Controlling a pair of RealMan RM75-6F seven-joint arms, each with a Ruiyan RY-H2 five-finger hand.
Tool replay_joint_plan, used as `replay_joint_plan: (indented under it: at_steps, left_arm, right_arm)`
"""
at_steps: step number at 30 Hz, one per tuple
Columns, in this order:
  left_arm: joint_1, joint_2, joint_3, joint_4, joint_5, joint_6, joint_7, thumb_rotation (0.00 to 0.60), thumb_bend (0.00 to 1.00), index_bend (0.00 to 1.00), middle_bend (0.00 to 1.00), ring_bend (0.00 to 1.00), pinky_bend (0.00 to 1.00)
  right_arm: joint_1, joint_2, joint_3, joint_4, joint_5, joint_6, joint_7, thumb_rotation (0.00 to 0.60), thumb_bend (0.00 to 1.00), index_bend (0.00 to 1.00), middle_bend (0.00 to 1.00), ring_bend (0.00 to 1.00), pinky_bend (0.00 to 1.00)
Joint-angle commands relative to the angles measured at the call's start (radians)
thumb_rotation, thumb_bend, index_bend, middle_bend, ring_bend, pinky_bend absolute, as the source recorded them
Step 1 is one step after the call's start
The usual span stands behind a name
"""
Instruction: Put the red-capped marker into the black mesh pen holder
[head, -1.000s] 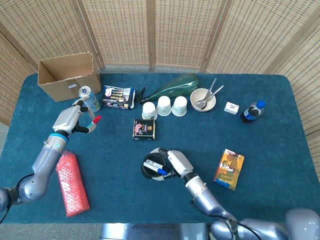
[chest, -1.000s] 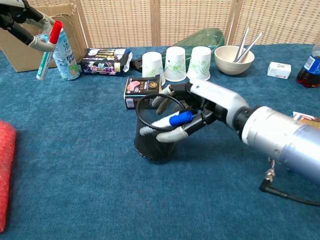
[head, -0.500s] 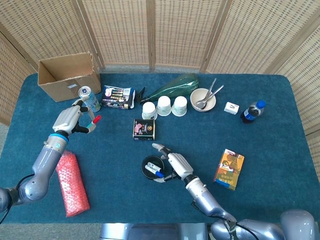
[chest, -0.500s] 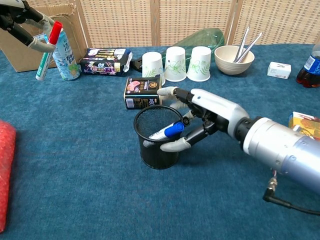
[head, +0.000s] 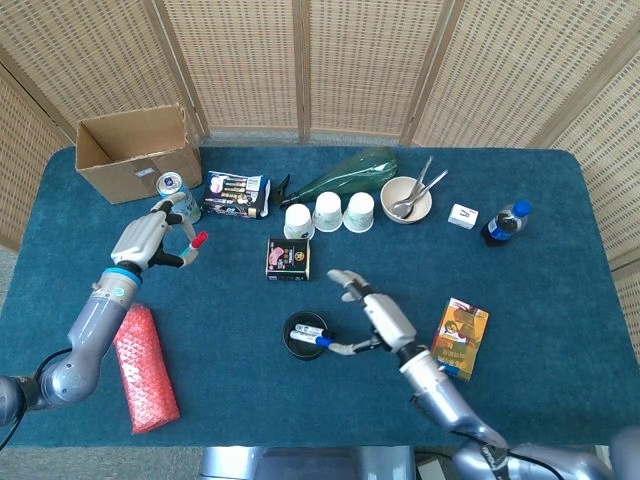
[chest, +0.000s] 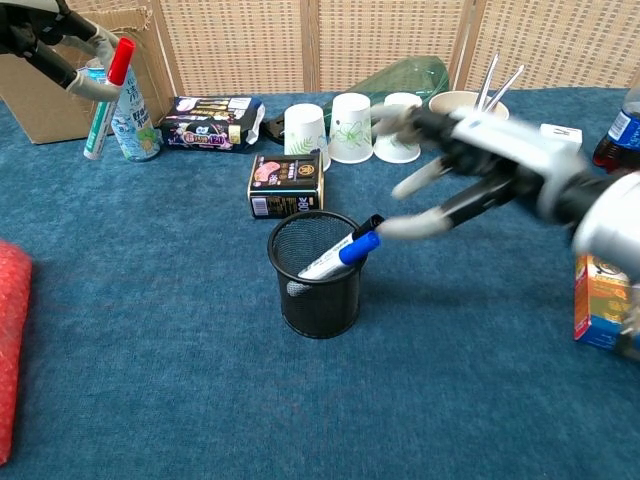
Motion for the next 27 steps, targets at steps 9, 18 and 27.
replay_joint_plan:
  at_steps: [9,18,27]
  left_arm:
    - [-0.008,-0.003,-0.012,-0.022,0.017,0.007,-0.008,0.600,0.38,0.59,0.04,0.03,0.30]
    - [-0.024,-0.011,-0.052,-0.089,0.042,0.025,-0.035,0.600,0.38,0.60,0.04,0.03,0.31]
    - [-0.014,-0.068,-0.078,-0.123,0.109,0.068,-0.098,0.600,0.38,0.60,0.05,0.03,0.32]
  right_arm:
    - [-0.108,0.133,-0.007,0.114,-0.085,0.193,0.168,0.600,0.00,0.00,0.09,0.11,0.38]
    - [-0.291,0.192,-0.067,0.316,-0.066,0.382,0.269,0.600,0.00,0.00,0.09,0.13,0.38]
    - [-0.372,0.178,-0.111,0.420,-0.084,0.438,0.326,0.600,0.00,0.01,0.10,0.13,0.39]
